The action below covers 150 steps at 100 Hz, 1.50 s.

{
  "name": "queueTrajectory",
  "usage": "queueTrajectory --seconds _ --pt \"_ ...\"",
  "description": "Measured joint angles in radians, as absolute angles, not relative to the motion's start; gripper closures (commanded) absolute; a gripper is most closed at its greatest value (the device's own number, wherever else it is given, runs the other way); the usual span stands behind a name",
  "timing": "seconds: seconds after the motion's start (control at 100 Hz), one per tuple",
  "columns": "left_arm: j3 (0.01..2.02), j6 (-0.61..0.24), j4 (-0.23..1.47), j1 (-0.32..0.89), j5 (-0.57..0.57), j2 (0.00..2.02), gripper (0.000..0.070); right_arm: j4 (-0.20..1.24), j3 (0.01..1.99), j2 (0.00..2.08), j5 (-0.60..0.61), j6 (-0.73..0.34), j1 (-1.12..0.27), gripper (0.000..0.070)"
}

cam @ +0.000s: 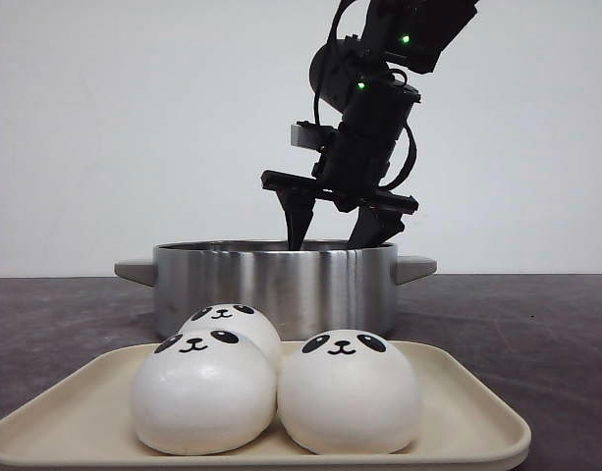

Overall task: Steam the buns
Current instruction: 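Lower the held bun into the steel pot and open the right gripper, then grasp the farther panda bun nearest the left gripper and lift it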

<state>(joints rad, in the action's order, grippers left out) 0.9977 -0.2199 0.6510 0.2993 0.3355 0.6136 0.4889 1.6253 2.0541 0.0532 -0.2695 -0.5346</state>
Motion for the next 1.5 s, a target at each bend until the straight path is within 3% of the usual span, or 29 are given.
queueTrajectory --seconds 0.09,0.13,0.18,0.27,0.49,0.83,1.03,1.34,1.43,1.5 --pt "0.997 -0.22 0.651 0.299 0.336 0.615 0.0028 0.493 1.625 2.049 0.053 -0.269 -0.535 0.0258" --pt "0.998 -0.22 0.654 0.299 0.336 0.615 0.0031 0.508 1.627 2.04 0.054 -0.27 -0.535 0.0302" --pt "0.998 -0.22 0.662 0.299 0.336 0.615 0.0038 0.537 1.632 2.019 0.054 -0.27 -0.535 0.0423" --pt "0.998 -0.22 0.693 0.299 0.336 0.623 0.0076 0.579 1.634 1.937 0.054 -0.266 -0.535 0.07" --pt "0.998 -0.224 0.74 0.352 0.344 0.749 0.0073 0.663 1.658 1.569 0.028 -0.22 -0.606 0.0698" --pt "0.998 -0.251 0.696 0.608 0.321 1.146 0.0073 0.697 1.661 1.121 -0.171 -0.221 -0.799 0.0698" --pt "0.998 -0.268 0.628 0.642 0.271 1.366 0.0067 0.735 1.661 1.032 -0.263 -0.237 -0.825 0.0698" --pt "0.998 -0.295 0.525 0.655 0.218 1.576 0.007 0.798 1.661 1.004 -0.267 -0.244 -0.825 0.0698" --pt "0.997 -0.303 0.509 0.655 0.191 1.608 0.0085 0.81 1.661 1.003 -0.267 -0.245 -0.825 0.0699" --pt "0.998 -0.308 0.497 0.655 0.172 1.623 0.0141 0.819 1.661 1.003 -0.267 -0.248 -0.825 0.0699"
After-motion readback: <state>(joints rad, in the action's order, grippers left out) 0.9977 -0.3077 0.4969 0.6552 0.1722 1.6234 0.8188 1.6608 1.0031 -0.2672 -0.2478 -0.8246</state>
